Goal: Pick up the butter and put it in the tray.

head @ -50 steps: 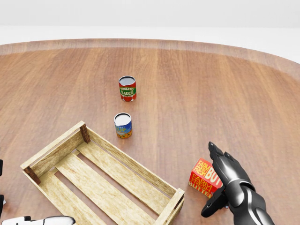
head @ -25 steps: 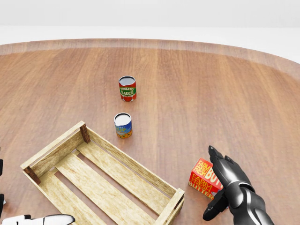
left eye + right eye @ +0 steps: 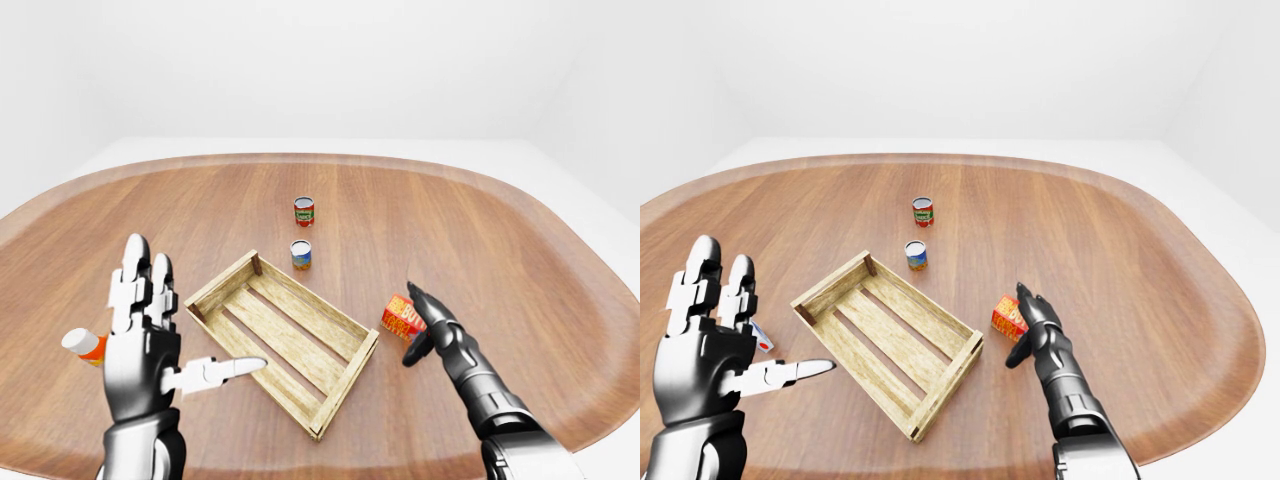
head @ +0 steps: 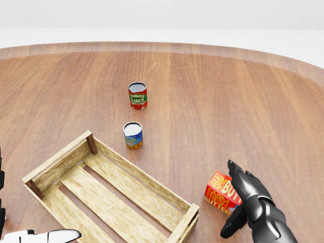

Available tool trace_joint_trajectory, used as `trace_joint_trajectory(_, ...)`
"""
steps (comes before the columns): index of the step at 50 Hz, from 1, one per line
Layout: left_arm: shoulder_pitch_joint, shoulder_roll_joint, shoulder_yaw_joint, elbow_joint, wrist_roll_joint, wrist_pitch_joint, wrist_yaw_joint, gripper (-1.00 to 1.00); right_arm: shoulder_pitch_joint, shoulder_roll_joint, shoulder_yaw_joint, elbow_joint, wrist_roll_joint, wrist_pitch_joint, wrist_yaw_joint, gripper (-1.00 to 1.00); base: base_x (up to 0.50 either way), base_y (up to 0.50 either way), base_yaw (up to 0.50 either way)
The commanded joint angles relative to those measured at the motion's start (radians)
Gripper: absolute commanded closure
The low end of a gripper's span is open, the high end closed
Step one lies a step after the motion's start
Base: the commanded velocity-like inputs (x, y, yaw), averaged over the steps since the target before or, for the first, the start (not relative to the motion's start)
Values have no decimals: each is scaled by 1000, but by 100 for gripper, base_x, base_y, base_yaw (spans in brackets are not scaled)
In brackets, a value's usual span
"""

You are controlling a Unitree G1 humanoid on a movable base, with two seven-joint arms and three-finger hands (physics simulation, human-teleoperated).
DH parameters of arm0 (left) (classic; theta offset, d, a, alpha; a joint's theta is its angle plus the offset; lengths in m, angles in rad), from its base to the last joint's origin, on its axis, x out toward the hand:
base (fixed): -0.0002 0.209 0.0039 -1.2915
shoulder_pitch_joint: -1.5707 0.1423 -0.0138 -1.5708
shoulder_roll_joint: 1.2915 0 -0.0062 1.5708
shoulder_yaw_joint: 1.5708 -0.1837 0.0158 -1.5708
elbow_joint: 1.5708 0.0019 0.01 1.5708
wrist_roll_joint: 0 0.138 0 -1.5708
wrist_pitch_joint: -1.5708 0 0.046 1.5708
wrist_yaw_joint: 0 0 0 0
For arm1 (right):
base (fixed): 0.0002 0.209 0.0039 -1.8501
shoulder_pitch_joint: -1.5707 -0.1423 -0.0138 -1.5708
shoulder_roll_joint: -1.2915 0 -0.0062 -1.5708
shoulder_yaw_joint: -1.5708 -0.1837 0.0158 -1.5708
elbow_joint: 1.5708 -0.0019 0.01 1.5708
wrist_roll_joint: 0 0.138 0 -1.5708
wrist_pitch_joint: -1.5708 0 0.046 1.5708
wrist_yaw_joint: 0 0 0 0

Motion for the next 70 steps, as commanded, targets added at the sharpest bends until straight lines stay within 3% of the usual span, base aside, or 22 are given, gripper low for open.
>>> trace_joint_trajectory(1,-4,1,1,9,0,-3,1,-100,-39,-9,4,104,19,0,-15,-100,0,0,0)
trace_joint_trajectory(35,-10,3,7,21,-6,-5,2,-100,-106,-11,34,260,19,0,-41,-100,0,0,0)
trace_joint_trajectory(36,-11,3,8,22,-6,-5,2,-100,-107,-9,32,261,19,0,-49,33,0,0,0)
trace_joint_trajectory(37,-11,3,8,23,-7,-5,2,-100,-106,-9,33,263,17,0,-52,100,0,0,0)
trace_joint_trajectory(70,-9,3,7,26,-8,-9,-1,-100,-92,-15,17,207,20,0,-78,100,0,0,0)
